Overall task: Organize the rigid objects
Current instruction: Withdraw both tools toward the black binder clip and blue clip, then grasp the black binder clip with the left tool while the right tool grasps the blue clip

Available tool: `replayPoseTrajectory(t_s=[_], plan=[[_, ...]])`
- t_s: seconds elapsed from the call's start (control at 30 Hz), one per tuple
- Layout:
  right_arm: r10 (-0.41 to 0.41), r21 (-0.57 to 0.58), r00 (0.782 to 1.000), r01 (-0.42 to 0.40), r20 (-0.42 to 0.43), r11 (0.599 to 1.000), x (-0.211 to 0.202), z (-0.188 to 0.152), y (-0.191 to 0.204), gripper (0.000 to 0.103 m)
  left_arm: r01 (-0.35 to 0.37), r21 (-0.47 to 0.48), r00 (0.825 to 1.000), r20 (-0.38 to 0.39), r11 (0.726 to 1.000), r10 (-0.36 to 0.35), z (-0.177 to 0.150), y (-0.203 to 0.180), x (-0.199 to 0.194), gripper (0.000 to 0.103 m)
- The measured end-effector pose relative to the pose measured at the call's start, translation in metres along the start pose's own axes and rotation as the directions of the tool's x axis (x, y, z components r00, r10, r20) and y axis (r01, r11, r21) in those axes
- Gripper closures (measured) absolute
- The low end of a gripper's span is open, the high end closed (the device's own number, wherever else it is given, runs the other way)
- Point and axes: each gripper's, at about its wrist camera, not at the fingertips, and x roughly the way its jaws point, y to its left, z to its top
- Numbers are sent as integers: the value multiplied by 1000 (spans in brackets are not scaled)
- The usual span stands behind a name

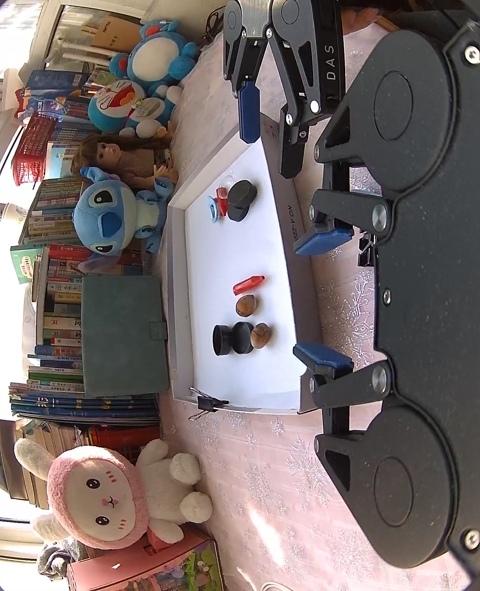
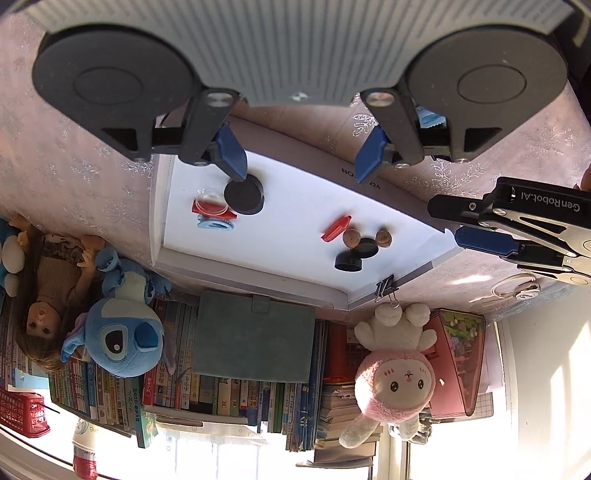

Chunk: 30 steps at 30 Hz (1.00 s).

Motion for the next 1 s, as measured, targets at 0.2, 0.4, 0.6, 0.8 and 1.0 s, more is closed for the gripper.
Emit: replayPoseTrajectory(t_s=[0.2, 0.4, 0.6, 0.8, 1.0], plan=[[30, -7, 1000, -30, -3, 1000, -6, -12, 8, 25, 29, -5, 999, -22, 1000, -29, -14, -3, -8, 52], [44, -33, 999, -44, -11, 998, -12, -23, 18, 23, 47, -7, 998, -43, 999, -47, -26, -6, -12, 52], [60, -47, 998, -61, -14, 997, -16, -37, 25, 22, 84, -34, 996, -34, 996, -85, -31, -8, -25, 53], [76, -66, 997, -77, -18, 995, -18, -48, 30, 21, 108, 8, 992, -59, 994, -108, -36, -15, -27, 53], [69, -76, 997, -71, -22, 995, -19, -52, 34, 21, 95, -11, 991, -98, 995, -95, -41, -14, -13, 59]])
